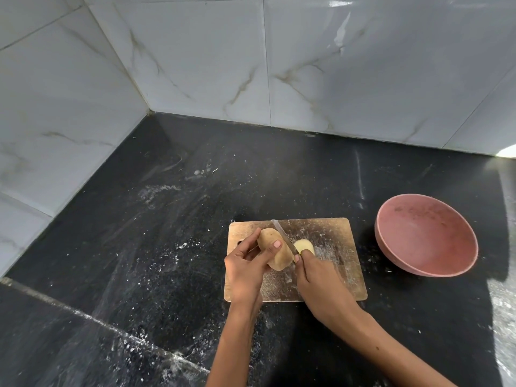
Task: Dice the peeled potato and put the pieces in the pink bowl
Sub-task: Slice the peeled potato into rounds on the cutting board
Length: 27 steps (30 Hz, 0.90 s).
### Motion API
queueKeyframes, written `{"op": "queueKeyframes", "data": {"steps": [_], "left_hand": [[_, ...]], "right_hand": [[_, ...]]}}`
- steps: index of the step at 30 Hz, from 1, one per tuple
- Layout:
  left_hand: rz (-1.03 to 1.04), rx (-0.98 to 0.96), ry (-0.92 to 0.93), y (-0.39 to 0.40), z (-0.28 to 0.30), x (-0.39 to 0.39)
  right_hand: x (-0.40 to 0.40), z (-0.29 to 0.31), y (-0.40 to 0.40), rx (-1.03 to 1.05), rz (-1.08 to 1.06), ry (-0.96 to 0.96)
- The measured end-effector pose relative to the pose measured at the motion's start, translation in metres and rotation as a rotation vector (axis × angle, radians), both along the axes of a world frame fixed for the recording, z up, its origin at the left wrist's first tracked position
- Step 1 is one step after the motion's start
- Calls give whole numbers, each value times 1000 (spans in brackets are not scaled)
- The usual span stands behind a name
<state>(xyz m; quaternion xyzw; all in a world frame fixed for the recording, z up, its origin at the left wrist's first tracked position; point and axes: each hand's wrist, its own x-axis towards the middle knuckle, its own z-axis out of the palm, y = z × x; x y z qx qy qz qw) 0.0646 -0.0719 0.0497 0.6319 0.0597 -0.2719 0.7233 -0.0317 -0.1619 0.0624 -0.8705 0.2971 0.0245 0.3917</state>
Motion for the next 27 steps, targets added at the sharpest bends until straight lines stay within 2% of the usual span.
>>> {"op": "queueKeyframes", "data": {"steps": [7,14,20,27], "left_hand": [[14,6,20,-1,-2,2],[12,73,-42,-5,-6,-1],[-15,22,31,-1,-1,5],[-22,18,41,0,1,7]], "right_hand": [[6,3,-1,17,35,38],[12,8,-12,23,108,85],[-11,7,-1,24,143,119],[12,-2,-5,-42,180,157]]}}
